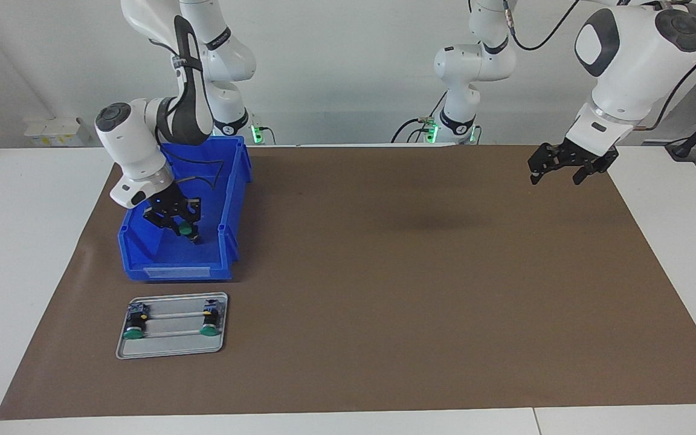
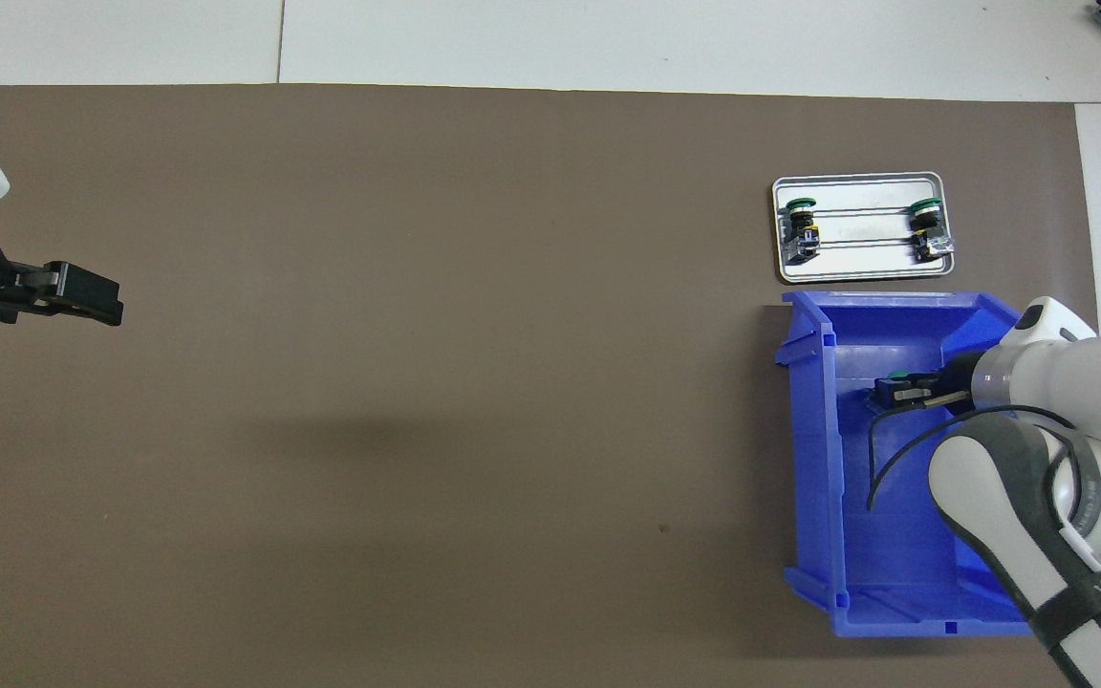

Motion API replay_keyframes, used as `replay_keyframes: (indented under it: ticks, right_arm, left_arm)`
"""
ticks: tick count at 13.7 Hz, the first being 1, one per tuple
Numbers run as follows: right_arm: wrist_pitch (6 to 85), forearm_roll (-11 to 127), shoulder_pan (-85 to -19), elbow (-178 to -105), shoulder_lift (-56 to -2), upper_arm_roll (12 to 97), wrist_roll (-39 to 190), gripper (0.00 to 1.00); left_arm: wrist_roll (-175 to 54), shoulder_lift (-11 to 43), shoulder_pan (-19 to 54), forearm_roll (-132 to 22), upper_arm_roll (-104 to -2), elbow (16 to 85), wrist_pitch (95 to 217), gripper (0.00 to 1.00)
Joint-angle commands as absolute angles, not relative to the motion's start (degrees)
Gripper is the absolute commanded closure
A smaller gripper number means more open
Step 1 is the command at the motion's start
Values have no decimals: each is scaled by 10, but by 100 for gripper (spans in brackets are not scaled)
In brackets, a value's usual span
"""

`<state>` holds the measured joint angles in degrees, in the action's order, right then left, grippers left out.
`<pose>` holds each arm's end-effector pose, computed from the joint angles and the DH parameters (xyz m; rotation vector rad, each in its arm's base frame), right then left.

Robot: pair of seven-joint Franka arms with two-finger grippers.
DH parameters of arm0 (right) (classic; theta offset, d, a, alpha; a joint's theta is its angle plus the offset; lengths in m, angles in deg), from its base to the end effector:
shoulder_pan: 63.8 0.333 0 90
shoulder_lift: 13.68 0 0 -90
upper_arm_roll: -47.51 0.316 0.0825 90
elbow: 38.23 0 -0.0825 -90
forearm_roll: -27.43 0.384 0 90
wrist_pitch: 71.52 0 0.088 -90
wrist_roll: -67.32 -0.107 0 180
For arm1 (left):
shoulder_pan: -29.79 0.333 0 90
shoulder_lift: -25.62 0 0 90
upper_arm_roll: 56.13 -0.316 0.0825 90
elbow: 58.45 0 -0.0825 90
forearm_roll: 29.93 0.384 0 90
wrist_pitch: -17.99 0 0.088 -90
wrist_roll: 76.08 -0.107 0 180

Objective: Place and press button with both arms

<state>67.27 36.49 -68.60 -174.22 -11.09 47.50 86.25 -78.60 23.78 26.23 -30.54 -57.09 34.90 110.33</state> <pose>0.4998 -0.0414 0.3503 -3.0420 -0.2015 -0.1746 0.5644 -0.0269 0.5824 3.1275 -0.1387 -0.0779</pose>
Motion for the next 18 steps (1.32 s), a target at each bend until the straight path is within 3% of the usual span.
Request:
replay_keyframes:
  ticks: [1,5,9,14,18]
  right_arm:
    - [670,381,-688,-1737,-104,484,822,0]
    - [585,368,-687,-1674,-66,485,760,0]
    - [428,282,-687,-1542,-61,487,671,0]
    - [238,276,-688,-1385,-54,483,626,0]
    - [98,244,-697,-1247,-92,486,603,0]
  left_arm:
    - [-783,252,264,-294,-569,363,1100,0]
    - [-783,253,265,-294,-569,362,1100,0]
    - [-783,252,265,-294,-569,363,1100,0]
    - [-783,252,265,-294,-569,363,1100,0]
    - [-783,252,265,-294,-569,362,1100,0]
